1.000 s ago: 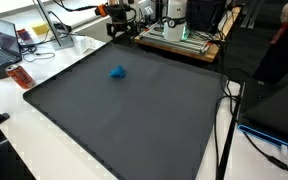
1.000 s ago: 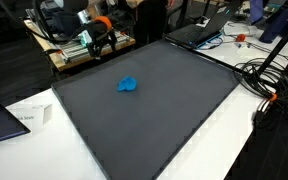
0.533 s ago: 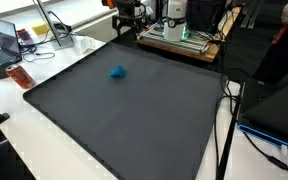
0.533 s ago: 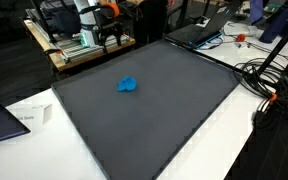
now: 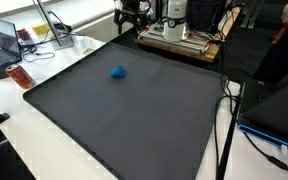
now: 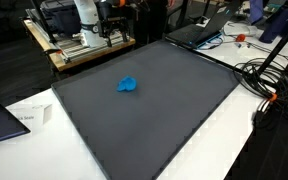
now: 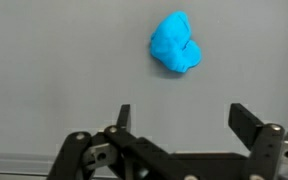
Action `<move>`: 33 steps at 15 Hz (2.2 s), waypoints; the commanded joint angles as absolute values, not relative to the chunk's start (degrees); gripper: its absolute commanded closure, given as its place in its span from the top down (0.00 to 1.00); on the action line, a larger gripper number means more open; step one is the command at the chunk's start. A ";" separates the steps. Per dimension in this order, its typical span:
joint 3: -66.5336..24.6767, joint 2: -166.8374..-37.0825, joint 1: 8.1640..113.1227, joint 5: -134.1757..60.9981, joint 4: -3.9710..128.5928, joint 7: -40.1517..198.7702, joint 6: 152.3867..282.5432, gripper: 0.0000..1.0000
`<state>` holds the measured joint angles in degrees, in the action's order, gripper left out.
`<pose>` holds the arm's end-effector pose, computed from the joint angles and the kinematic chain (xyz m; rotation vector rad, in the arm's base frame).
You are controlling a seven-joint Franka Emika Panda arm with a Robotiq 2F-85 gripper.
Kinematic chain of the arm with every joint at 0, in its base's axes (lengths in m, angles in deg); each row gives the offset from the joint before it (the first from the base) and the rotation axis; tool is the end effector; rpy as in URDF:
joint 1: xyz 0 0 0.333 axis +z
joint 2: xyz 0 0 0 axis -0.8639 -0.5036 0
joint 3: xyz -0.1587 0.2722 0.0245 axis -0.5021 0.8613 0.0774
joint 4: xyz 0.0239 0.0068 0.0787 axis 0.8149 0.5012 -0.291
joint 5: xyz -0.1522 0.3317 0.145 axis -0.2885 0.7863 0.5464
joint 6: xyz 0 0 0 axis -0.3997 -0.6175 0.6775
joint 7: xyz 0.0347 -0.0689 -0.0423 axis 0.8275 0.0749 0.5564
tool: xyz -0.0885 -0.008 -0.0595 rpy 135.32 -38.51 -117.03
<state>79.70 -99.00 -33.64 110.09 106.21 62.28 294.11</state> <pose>0.3663 -0.0530 0.3142 -0.2145 2.8141 -0.1386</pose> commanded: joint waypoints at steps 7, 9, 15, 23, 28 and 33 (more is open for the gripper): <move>97.18 -92.20 -45.34 106.83 105.59 56.08 295.68 1.00; 100.45 -92.34 -46.13 104.67 105.21 55.20 298.76 1.00; 109.79 -95.80 -45.34 95.82 104.38 52.66 312.61 1.00; 101.52 -98.51 -28.86 91.24 103.03 53.95 325.12 1.00; 100.44 -98.88 -28.47 91.10 103.03 54.71 325.11 1.00; 100.44 -99.00 -28.47 91.10 103.03 54.77 325.11 1.00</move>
